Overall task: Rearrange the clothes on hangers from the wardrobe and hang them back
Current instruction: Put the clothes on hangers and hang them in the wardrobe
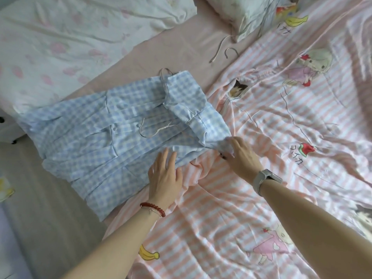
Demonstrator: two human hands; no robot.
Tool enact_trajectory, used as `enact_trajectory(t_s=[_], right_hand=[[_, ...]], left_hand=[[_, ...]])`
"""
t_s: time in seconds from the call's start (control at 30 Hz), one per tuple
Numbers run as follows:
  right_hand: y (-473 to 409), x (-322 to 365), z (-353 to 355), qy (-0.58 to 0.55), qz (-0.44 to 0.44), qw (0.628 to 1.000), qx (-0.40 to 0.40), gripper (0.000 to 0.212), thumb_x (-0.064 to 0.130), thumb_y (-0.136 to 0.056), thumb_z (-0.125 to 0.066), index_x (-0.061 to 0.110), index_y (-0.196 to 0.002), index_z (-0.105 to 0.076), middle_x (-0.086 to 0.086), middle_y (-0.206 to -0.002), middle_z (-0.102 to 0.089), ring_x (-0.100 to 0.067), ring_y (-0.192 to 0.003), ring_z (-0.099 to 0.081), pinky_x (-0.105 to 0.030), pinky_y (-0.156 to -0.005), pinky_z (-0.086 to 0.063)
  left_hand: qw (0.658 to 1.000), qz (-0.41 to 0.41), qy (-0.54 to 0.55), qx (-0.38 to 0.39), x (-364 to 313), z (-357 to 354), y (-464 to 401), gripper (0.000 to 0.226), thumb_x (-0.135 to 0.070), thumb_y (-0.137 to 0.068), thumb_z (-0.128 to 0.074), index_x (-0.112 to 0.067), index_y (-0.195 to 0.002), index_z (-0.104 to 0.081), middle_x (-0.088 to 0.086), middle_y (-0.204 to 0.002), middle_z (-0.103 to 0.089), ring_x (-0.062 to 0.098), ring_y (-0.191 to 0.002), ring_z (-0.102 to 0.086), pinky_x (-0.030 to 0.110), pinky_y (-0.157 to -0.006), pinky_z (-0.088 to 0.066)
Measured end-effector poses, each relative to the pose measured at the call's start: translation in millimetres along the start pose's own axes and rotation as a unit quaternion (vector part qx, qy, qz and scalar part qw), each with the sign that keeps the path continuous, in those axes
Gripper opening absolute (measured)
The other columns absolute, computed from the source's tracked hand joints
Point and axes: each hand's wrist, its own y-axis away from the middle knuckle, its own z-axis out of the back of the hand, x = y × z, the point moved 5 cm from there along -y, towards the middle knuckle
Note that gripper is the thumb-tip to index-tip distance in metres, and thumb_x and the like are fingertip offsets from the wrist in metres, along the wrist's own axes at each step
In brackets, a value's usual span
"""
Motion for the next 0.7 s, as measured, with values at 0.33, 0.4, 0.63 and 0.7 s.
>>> enact_trajectory(t_s=[0.33, 0.4, 0.63, 0.7], right_hand=[[1, -17, -2, 0.000, 0.053, 0.994, -0.091, 0.042, 0.025, -0.095, -0.042, 0.008, -0.134, -0.042, -0.010, -0.135, -0.050, -0.032, -0.116, -0.052, -0.039, -0.095, -0.039], [4, -17, 1, -0.012, 0.065, 0.990, -0.122, 0.041, 0.022, -0.093, -0.041, 0.002, -0.127, -0.048, -0.019, -0.117, -0.061, -0.038, -0.098, -0.060, -0.042, -0.082, -0.047], [1, -30, 11, -0.328, -0.092, 0.932, -0.127, 0.015, 0.017, -0.093, -0.042, 0.013, -0.102, -0.053, 0.002, -0.079, -0.063, -0.016, -0.070, -0.059, -0.031, -0.061, -0.042], [-5, -39, 14, -0.315, -0.121, 0.930, -0.146, 0.025, 0.026, -0.091, -0.038, 0.008, -0.099, -0.053, -0.009, -0.092, -0.063, -0.022, -0.081, -0.060, -0.036, -0.069, -0.048]], left_hand=[[1.000, -0.008, -0.008, 0.027, -8, -30, -6, 0.079, -0.050, -0.077, -0.007, -0.013, -0.141, -0.034, 0.008, -0.150, -0.029, 0.027, -0.139, -0.023, 0.048, -0.110, -0.019], [1.000, 0.005, 0.001, 0.023, -9, -30, -7, 0.078, -0.050, -0.077, -0.007, -0.015, -0.142, -0.033, 0.007, -0.151, -0.027, 0.026, -0.139, -0.021, 0.048, -0.110, -0.017], [0.999, 0.006, -0.027, 0.031, -23, -28, -16, 0.074, -0.047, -0.079, -0.012, -0.016, -0.145, -0.022, 0.004, -0.155, -0.016, 0.022, -0.142, -0.011, 0.050, -0.112, -0.004], [0.999, 0.001, -0.038, 0.024, -23, -28, -19, 0.079, -0.048, -0.075, -0.011, -0.016, -0.145, -0.026, 0.006, -0.154, -0.017, 0.025, -0.142, -0.012, 0.053, -0.112, -0.007]])
